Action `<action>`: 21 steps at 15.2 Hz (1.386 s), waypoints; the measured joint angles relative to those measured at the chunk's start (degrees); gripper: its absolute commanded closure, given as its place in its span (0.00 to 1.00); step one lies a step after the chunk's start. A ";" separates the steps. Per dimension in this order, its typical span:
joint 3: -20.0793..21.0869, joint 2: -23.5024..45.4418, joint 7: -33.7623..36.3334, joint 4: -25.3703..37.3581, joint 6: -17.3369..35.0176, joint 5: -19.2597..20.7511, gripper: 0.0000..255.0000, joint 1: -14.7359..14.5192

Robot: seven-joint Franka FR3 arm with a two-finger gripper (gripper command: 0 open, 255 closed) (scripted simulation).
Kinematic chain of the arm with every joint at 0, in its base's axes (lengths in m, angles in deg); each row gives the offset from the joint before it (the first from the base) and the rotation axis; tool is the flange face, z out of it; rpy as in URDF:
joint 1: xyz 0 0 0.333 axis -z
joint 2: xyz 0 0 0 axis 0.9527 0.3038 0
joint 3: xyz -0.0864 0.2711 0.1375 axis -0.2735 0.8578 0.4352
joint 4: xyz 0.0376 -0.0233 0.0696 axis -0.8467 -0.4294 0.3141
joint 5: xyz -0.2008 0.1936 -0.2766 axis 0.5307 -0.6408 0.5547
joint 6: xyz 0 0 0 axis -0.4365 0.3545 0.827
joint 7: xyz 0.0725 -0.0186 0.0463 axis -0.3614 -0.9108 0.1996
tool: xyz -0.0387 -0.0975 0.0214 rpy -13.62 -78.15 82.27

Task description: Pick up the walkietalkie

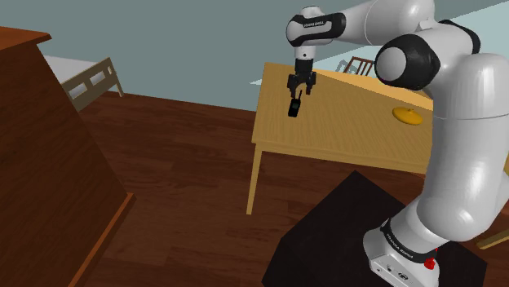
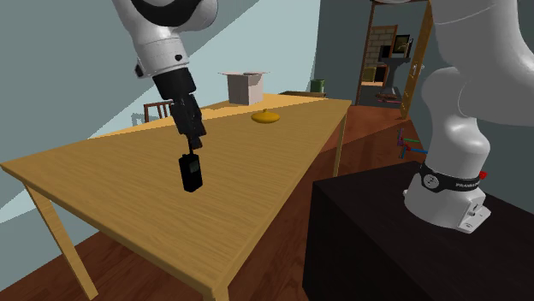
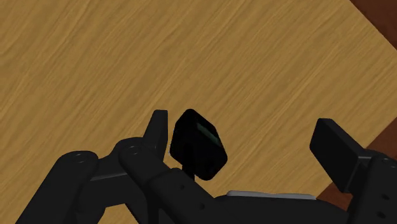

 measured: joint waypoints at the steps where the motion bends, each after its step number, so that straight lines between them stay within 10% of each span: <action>1: 0.06 2.76 0.21 3.17 -0.92 -0.23 0.00 0.46; 4: 0.16 10.36 0.27 12.80 -4.15 -0.78 0.00 2.28; 11: 0.38 13.44 0.20 12.64 -1.16 -1.12 0.00 2.57; 12: 0.38 13.47 0.18 12.36 -0.86 -1.12 1.00 2.56; 21: 0.27 13.50 0.08 12.15 -0.50 -1.06 1.00 2.69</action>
